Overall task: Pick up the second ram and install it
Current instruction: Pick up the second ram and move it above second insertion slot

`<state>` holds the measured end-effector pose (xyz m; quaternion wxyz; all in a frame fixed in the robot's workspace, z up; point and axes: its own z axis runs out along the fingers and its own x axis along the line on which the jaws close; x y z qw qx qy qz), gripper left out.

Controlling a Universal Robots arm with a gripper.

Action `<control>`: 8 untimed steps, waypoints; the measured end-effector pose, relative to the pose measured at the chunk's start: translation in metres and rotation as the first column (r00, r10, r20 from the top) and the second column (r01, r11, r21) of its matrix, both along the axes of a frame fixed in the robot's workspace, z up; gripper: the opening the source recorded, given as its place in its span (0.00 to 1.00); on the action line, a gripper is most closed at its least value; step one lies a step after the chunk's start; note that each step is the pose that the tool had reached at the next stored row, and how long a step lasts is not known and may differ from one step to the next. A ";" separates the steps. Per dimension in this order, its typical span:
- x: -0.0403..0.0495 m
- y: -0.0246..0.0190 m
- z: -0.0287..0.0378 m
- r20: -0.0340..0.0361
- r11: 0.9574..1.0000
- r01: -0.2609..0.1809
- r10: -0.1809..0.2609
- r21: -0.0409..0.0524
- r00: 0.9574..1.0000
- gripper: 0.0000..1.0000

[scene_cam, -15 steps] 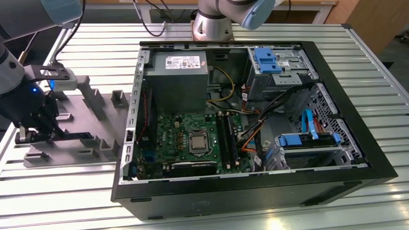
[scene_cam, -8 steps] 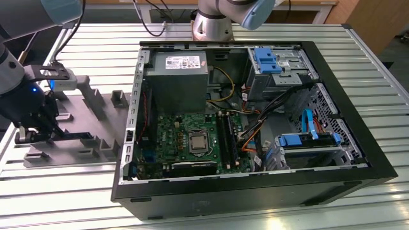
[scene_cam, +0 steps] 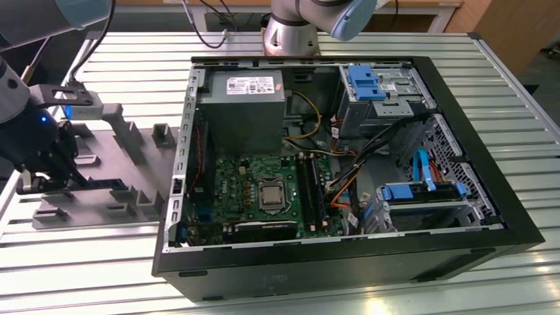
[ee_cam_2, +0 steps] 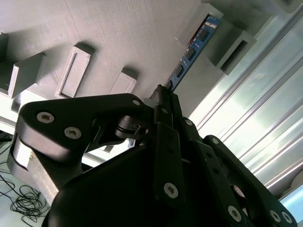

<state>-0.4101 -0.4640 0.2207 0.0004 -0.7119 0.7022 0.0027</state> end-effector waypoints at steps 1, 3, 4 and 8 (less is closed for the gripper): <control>0.0000 0.0000 0.0000 0.000 1.000 0.000 0.000 0.000 1.000 0.14; 0.0000 0.0000 0.0010 0.000 1.000 0.000 0.000 0.000 1.000 0.14; 0.0000 0.0000 0.0010 0.000 1.000 0.000 0.000 0.000 1.000 0.14; 0.0000 0.0000 0.0028 0.000 1.000 0.000 0.000 0.000 1.000 0.14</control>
